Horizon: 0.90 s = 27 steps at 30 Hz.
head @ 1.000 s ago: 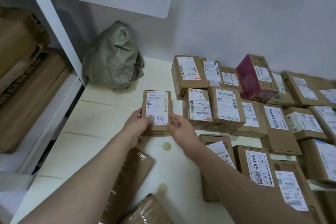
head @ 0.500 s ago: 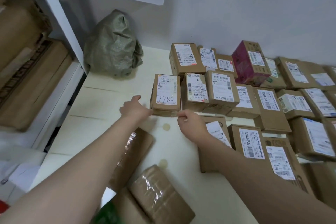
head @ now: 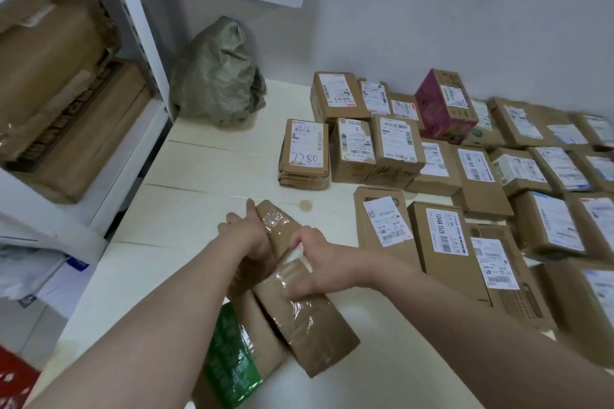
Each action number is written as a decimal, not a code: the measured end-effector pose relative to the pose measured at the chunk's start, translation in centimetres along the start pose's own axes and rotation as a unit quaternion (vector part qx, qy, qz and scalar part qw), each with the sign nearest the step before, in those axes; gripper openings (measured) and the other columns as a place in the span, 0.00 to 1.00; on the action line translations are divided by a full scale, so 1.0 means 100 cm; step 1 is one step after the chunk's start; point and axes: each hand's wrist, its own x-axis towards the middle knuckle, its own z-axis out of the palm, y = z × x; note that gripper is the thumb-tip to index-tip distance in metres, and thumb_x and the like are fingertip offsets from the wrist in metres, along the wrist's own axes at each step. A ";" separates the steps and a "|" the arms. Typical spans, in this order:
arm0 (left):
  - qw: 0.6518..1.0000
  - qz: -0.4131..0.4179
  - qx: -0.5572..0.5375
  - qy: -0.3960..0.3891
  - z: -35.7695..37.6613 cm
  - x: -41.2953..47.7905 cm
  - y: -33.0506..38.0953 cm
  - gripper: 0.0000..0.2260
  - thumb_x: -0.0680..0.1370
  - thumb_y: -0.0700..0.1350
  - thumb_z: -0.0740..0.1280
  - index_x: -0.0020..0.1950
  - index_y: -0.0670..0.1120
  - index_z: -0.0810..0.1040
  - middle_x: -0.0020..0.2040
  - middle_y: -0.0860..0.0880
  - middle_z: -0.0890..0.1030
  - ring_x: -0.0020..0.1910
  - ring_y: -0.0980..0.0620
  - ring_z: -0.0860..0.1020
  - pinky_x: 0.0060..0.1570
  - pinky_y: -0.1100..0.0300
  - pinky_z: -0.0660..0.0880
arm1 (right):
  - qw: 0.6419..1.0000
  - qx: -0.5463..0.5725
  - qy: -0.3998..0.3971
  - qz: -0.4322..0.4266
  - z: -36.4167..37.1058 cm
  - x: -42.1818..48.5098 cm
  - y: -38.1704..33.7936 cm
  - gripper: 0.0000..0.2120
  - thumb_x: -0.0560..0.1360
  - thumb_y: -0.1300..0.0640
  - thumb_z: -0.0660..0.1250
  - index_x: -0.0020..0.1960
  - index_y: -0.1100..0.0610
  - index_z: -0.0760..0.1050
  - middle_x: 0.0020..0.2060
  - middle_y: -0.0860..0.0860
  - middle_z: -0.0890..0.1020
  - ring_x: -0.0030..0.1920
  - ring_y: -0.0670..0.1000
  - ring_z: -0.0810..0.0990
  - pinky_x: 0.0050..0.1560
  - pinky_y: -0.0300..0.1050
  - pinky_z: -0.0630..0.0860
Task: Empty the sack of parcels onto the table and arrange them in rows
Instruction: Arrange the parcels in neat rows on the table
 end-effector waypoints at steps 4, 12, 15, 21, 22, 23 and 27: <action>0.996 0.048 -0.066 0.031 0.010 -0.007 0.023 0.56 0.67 0.61 0.74 0.78 0.45 0.37 0.71 0.40 0.60 0.71 0.40 0.64 0.67 0.51 0.65 | 0.997 -0.065 0.048 -0.004 0.018 0.004 0.009 0.41 0.65 0.45 0.77 0.67 0.50 0.55 0.62 0.50 0.59 0.64 0.54 0.65 0.66 0.51 0.68; 0.855 0.085 -0.503 -0.095 -0.018 -0.009 -0.001 0.21 0.70 0.54 0.71 0.57 0.48 0.71 0.49 0.47 0.76 0.46 0.47 0.76 0.47 0.54 0.74 | 0.971 0.110 0.211 0.036 -0.018 -0.012 0.043 0.29 0.71 0.57 0.69 0.67 0.51 0.59 0.61 0.50 0.64 0.54 0.49 0.72 0.51 0.42 0.74; 0.826 0.030 -0.560 -0.065 -0.015 -0.006 -0.005 0.08 0.78 0.46 0.64 0.51 0.44 0.79 0.47 0.44 0.80 0.43 0.45 0.77 0.45 0.55 0.75 | 0.941 0.222 0.253 0.039 -0.031 -0.014 0.055 0.23 0.76 0.59 0.65 0.68 0.51 0.63 0.62 0.51 0.69 0.53 0.44 0.73 0.49 0.36 0.71; 0.894 0.031 -0.440 0.081 -0.017 -0.001 -0.010 0.22 0.81 0.53 0.61 0.73 0.45 0.69 0.68 0.44 0.74 0.65 0.41 0.74 0.65 0.50 0.71 | 0.926 0.158 0.284 0.191 -0.027 -0.006 0.070 0.28 0.79 0.46 0.62 0.75 0.53 0.58 0.69 0.54 0.68 0.58 0.54 0.73 0.51 0.44 0.69; 0.893 0.038 -0.443 0.066 -0.017 -0.001 -0.010 0.22 0.80 0.51 0.64 0.71 0.45 0.70 0.67 0.44 0.76 0.63 0.42 0.75 0.64 0.49 0.72 | 0.924 0.170 0.273 0.205 -0.024 -0.003 0.069 0.30 0.79 0.44 0.62 0.75 0.53 0.56 0.67 0.55 0.71 0.56 0.54 0.74 0.49 0.45 0.71; 0.900 0.044 -0.431 0.050 -0.015 -0.004 -0.011 0.20 0.79 0.46 0.65 0.70 0.45 0.71 0.66 0.44 0.77 0.61 0.42 0.76 0.61 0.49 0.74 | 0.925 0.183 0.256 0.213 -0.021 0.001 0.069 0.33 0.78 0.44 0.63 0.76 0.53 0.52 0.65 0.55 0.73 0.56 0.56 0.76 0.47 0.46 0.74; 0.938 0.021 -0.347 -0.002 -0.008 -0.013 -0.009 0.21 0.81 0.34 0.54 0.72 0.48 0.68 0.69 0.42 0.72 0.65 0.39 0.71 0.48 0.52 0.69 | 0.941 0.134 0.236 0.202 -0.010 0.019 0.064 0.41 0.77 0.49 0.67 0.78 0.53 0.43 0.69 0.51 0.72 0.63 0.57 0.75 0.45 0.46 0.77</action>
